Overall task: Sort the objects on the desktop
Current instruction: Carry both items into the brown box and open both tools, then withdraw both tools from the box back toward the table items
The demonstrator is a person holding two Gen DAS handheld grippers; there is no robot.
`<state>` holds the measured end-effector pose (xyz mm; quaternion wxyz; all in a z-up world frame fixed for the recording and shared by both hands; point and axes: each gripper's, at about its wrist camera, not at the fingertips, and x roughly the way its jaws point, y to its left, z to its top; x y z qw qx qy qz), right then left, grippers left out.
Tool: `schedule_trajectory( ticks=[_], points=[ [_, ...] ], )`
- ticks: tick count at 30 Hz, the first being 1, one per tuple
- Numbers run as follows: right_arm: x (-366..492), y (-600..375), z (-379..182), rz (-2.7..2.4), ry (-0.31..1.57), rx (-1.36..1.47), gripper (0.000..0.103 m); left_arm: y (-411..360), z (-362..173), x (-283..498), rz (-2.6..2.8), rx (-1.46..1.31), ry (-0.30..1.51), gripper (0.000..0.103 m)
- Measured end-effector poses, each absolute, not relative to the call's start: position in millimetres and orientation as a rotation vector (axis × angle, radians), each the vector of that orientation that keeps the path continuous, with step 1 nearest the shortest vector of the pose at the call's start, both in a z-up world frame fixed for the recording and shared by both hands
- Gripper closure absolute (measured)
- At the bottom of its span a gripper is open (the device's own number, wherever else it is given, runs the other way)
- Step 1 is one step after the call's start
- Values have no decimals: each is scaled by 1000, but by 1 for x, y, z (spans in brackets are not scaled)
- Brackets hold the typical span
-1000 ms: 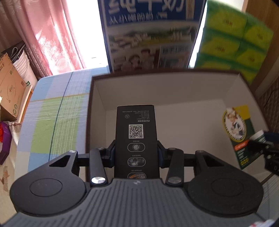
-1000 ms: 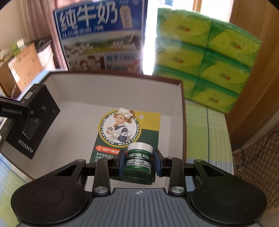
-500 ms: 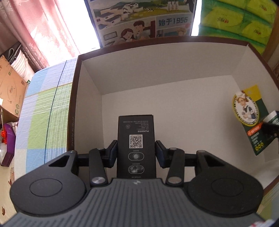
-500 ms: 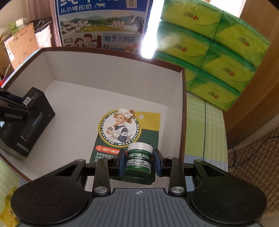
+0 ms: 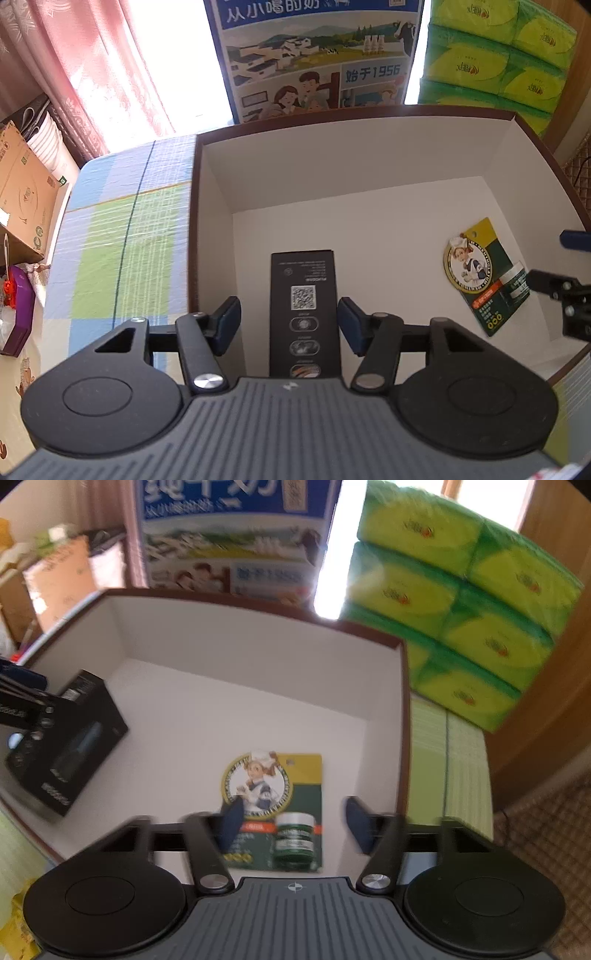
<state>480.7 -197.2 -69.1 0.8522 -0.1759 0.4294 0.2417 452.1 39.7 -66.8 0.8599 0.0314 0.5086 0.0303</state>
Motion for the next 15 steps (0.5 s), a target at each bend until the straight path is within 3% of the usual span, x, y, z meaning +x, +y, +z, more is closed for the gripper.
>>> schedule_trajectory(
  ticks=[4,8,12,15],
  points=[
    [476,-198,-64,544,896,-385,25,40,-62,446,45,76,1064,34],
    [472,-202,-57,589,906,-369,9,38,-54,440,23,98,1063,29],
    [468,-205,-50,613,921,-360,2,34,-49,435,9,118,1078,22],
    [467,-206,-45,614,941,-346,2,31,-45,430,-1,127,1088,19]
  ],
)
